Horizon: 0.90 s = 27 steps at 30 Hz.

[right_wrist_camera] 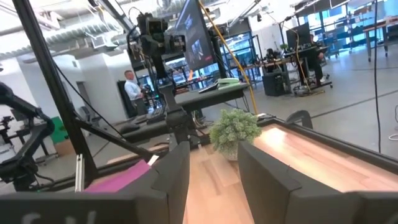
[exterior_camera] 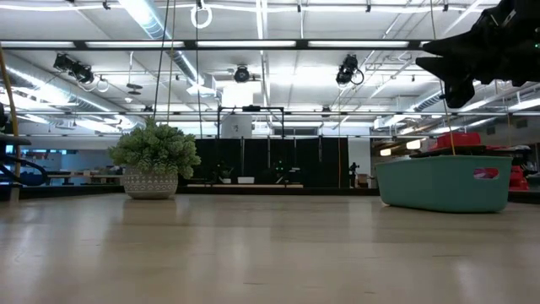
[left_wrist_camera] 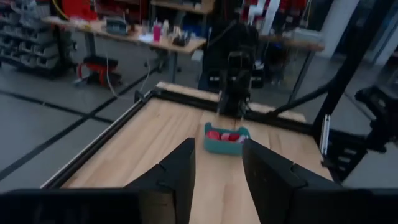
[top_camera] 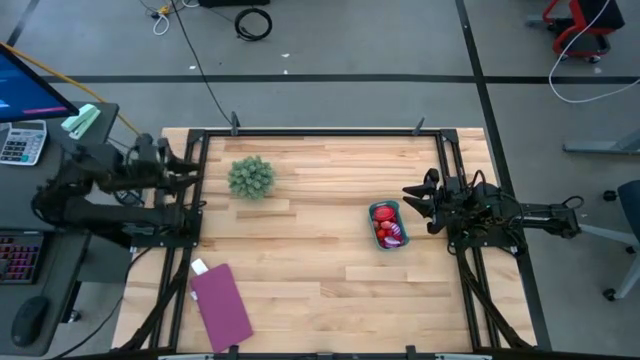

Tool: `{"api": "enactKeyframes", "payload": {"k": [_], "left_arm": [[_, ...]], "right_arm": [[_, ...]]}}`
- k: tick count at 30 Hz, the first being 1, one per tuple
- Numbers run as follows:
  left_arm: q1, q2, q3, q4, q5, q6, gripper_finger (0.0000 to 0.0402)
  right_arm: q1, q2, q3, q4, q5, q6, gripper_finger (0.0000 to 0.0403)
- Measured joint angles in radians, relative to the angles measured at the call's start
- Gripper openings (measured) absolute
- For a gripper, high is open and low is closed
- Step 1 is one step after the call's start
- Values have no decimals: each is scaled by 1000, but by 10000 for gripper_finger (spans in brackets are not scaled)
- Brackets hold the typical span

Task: Pick and placing Produce into tupperware
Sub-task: Return to Home Position

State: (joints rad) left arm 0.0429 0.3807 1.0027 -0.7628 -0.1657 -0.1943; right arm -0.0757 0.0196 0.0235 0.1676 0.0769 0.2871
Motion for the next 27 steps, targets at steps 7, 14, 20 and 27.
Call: {"api": "enactKeyframes", "payload": {"k": [7,14,20,27], "left_arm": [[0,-139,-391,338,1,8,148],[0,-146,-677,668,0,19,152],[0,-146,-818,826,-90,-15,142],[0,-147,-912,924,-216,-55,135]], "right_arm": [[0,0,1,-6,0,0,144],[0,0,2,-7,0,0,144],[0,0,2,-7,0,-1,144],[0,0,2,-7,0,-1,144]]}}
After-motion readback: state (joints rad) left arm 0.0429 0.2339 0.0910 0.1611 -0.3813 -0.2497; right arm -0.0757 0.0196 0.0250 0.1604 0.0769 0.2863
